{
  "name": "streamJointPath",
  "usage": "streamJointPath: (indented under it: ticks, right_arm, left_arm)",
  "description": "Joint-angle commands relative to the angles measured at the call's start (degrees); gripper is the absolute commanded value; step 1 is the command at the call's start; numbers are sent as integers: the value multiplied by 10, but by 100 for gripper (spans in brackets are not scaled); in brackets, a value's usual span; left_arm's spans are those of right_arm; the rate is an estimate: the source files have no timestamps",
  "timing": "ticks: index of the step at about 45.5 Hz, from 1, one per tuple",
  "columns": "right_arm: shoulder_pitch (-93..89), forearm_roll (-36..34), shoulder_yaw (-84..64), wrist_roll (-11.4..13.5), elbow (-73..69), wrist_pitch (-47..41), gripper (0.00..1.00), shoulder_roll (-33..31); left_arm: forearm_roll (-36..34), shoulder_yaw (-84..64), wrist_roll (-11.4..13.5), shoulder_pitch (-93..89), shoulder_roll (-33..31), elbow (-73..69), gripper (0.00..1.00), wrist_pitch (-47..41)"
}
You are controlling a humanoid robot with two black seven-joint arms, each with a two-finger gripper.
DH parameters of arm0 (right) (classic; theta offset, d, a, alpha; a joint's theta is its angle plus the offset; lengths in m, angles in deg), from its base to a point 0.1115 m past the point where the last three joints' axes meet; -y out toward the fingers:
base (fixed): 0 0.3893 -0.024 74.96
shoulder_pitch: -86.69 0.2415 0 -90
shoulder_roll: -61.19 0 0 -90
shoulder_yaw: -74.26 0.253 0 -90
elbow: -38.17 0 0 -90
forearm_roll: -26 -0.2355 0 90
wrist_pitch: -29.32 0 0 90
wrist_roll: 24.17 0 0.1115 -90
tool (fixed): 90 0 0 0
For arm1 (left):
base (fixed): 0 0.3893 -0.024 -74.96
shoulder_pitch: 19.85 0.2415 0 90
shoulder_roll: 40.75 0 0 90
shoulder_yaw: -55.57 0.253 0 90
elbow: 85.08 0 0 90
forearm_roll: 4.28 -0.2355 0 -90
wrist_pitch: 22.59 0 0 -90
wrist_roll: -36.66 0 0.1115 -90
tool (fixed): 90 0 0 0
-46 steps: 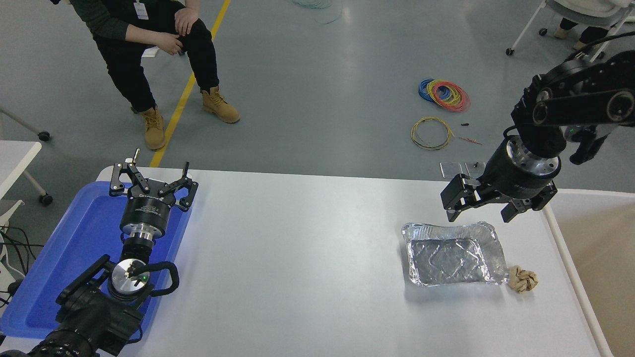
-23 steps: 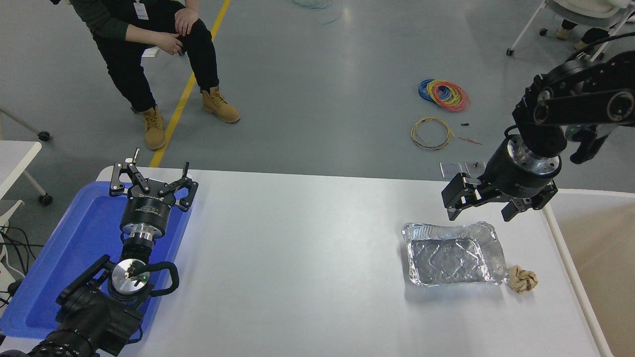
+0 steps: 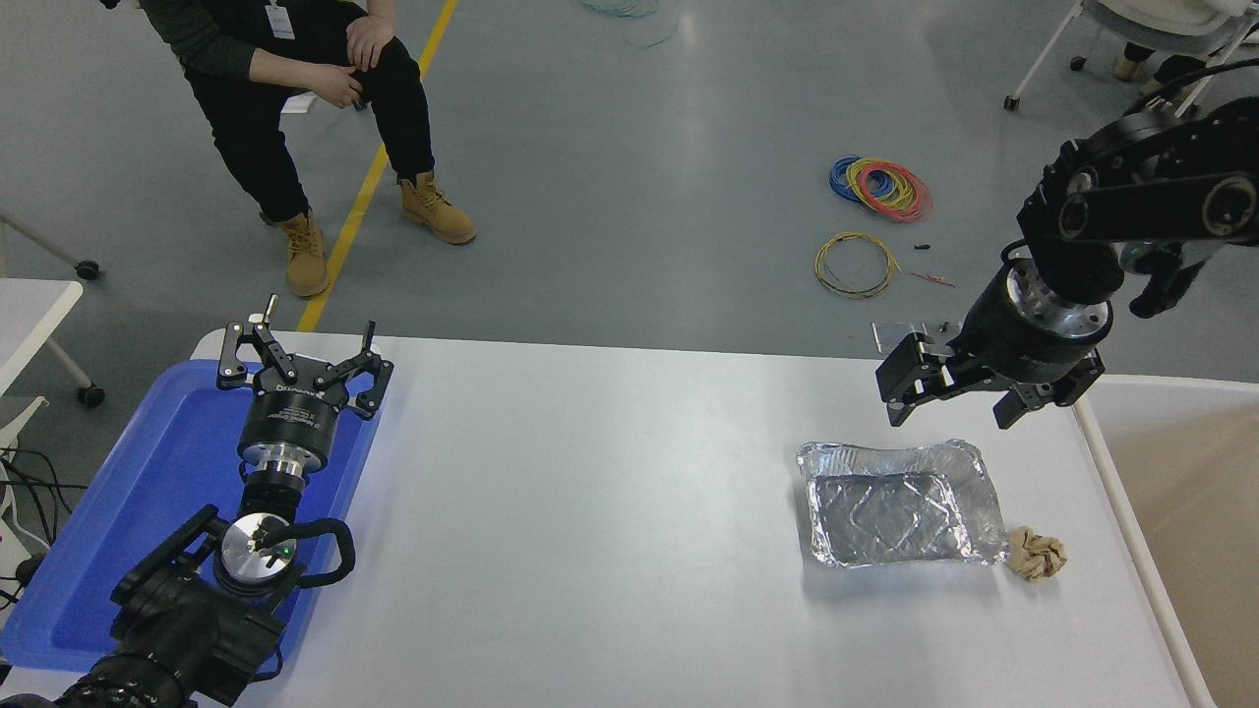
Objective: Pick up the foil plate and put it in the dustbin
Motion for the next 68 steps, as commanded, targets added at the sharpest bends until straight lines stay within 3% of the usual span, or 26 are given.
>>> streamJointPath:
  ticks: [1, 13, 19, 49, 68]
  right_arm:
    - [-47, 6, -6, 0, 37, 20, 100, -23]
    - [-98, 132, 4, -1, 44, 89, 100, -73]
    - [-133, 157, 4, -1, 59, 144, 100, -74]
    - [-278, 218, 72, -11, 130, 231, 100, -84]
    - [-361, 219, 76, -39, 177, 293, 99, -81]
  left_arm:
    - [0, 0, 0, 0, 0, 0, 100, 0]
    - [0, 0, 1, 0, 0, 0, 100, 0]
    - [0, 0, 1, 0, 0, 0, 100, 0]
    - [0, 0, 0, 0, 0, 0, 100, 0]
    - [0, 0, 0, 0, 0, 0, 100, 0]
